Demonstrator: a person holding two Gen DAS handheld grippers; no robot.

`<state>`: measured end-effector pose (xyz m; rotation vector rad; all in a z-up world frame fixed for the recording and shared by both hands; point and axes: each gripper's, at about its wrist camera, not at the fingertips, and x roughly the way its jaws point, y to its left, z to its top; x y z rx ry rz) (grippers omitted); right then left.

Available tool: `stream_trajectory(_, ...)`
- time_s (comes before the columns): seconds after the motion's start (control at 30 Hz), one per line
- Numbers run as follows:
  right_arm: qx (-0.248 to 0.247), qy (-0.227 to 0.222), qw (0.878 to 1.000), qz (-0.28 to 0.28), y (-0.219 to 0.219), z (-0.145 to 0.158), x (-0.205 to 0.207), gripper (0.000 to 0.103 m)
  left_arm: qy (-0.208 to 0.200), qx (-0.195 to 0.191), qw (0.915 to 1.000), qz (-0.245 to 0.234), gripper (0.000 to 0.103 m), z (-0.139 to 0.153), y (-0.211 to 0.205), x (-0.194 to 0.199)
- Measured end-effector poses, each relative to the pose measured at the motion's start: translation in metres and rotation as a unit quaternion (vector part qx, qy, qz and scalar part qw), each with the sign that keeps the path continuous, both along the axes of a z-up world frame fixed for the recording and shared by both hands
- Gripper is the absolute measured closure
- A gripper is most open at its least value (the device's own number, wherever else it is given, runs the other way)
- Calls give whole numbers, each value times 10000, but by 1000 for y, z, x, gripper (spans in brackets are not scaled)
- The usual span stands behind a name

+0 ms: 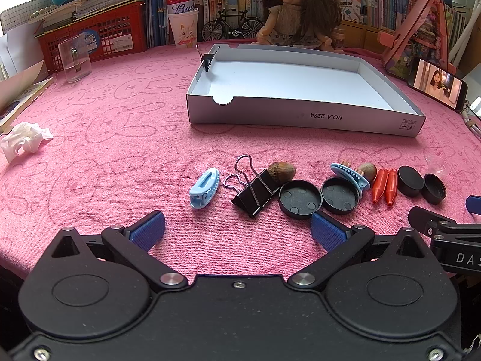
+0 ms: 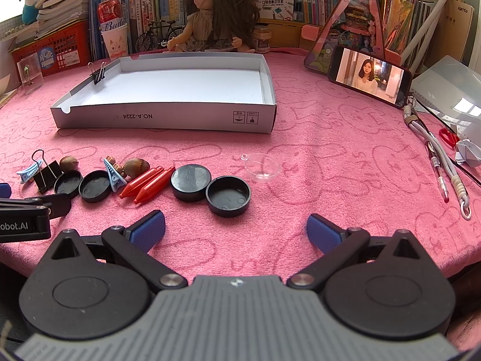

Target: Organize rigid objects

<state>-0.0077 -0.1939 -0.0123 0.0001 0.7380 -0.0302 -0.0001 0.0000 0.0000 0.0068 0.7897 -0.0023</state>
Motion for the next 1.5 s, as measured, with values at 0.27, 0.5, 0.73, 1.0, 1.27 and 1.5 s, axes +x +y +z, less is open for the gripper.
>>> stream_trajectory(0.27, -1, -1, 10000, 0, 0, 0, 0, 0, -2, 0, 10000, 0, 0, 0, 0, 0)
stream_trajectory(0.5, -2, -3, 10000, 0, 0, 0, 0, 0, -2, 0, 10000, 1, 0, 0, 0, 0)
stream_trajectory(0.73, -2, -4, 10000, -1, 0, 0, -1, 0, -6, 1, 10000, -1, 0, 0, 0, 0)
stream_trajectory(1.0, -2, -8, 10000, -1, 0, 0, -1, 0, -41, 14, 10000, -11, 0, 1, 0, -2)
stream_trajectory(1.27, -1, 1, 10000, 13, -1, -1, -2, 0, -22, 15, 10000, -16, 0, 0, 0, 0)
stream_trajectory(1.5, 1, -96, 10000, 27, -1, -1, -2, 0, 20, 21, 10000, -78, 0, 2, 1, 2)
